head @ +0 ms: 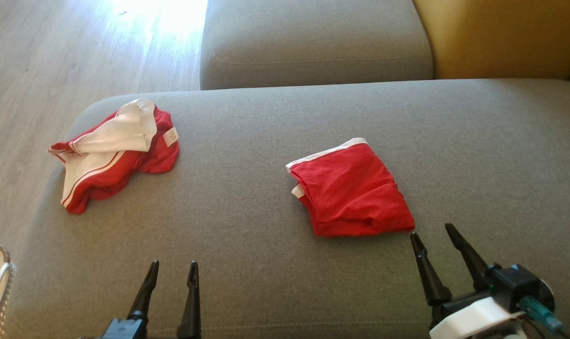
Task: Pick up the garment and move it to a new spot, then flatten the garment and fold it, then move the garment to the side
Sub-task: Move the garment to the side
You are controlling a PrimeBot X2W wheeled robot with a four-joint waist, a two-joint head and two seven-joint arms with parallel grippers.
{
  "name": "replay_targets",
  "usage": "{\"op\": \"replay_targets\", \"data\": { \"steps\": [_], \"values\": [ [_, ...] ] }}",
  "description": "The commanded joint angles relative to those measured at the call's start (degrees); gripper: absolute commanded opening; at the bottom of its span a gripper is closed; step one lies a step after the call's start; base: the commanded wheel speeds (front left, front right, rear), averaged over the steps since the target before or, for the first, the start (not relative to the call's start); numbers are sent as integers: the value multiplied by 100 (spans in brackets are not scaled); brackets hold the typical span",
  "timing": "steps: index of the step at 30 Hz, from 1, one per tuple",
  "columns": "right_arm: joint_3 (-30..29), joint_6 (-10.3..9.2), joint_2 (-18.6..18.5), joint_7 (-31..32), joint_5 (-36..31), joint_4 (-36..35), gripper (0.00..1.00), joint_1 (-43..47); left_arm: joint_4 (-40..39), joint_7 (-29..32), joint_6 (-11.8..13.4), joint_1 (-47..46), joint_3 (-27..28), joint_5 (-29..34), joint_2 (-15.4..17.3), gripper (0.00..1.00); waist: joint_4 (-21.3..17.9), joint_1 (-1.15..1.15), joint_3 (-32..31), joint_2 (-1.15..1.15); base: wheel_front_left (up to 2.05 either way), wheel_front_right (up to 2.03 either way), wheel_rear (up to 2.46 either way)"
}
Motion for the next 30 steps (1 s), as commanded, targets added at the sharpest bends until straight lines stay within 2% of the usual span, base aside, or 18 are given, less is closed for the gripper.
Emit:
{"op": "replay_targets", "data": {
  "steps": [1,10,14,17,24,30],
  "values": [
    [74,-2,-5,-54,35,-178,100,-293,-192,-28,-20,-207,114,66,-5,100,38,0,26,0,0,0,0],
    [-62,-2,-5,-54,199,-102,100,-288,-187,-28,23,-253,-24,149,-5,100,225,0,104,0,0,0,0],
    [-112,-2,-5,-54,1030,445,100,-539,-315,-28,72,-342,-154,178,-5,100,313,0,208,0,0,0,0],
    [-88,-2,-34,11,1392,1174,100,-1022,-392,-28,67,-454,-262,228,-5,100,379,0,321,0,0,0,0],
    [82,-2,-602,1157,2209,2561,100,-2574,-367,-28,7,-688,-528,279,-5,100,630,0,741,0,0,0,0],
    [482,-2,-1133,2017,2997,3358,100,-3380,-289,-28,46,-937,-764,261,-5,100,954,0,1084,0,0,0,0]
  ]
}}
